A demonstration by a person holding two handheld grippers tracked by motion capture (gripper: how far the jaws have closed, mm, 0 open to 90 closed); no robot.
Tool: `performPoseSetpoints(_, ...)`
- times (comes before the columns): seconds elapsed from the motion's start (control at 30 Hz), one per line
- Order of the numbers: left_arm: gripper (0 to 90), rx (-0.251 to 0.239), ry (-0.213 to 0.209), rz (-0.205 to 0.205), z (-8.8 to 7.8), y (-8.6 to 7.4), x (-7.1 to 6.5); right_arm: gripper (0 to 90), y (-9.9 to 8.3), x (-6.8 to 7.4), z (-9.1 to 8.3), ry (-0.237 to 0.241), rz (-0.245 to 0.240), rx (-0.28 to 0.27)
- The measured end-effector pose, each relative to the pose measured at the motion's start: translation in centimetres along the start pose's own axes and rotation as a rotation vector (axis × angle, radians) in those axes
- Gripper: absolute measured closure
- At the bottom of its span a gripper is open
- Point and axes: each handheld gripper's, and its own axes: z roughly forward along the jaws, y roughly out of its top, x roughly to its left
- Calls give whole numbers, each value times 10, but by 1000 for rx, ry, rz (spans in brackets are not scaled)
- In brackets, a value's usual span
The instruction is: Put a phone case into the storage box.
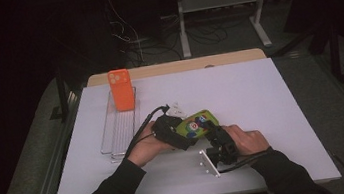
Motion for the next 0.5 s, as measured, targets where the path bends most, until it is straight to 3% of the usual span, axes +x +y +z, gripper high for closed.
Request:
performPoseSetpoints(0.2,153,-2,-12,6,0,1,-1,699,1,0,0,-10,-10,-4)
performPoseSetpoints(0.27,153,-19,-14,-8,0,1,-2,735,1,0,-1,-4,-15,1)
performPoseSetpoints(0.5,138,-20,-1,17,0,-1,-1,758,3,3,-1,4,-47,6)
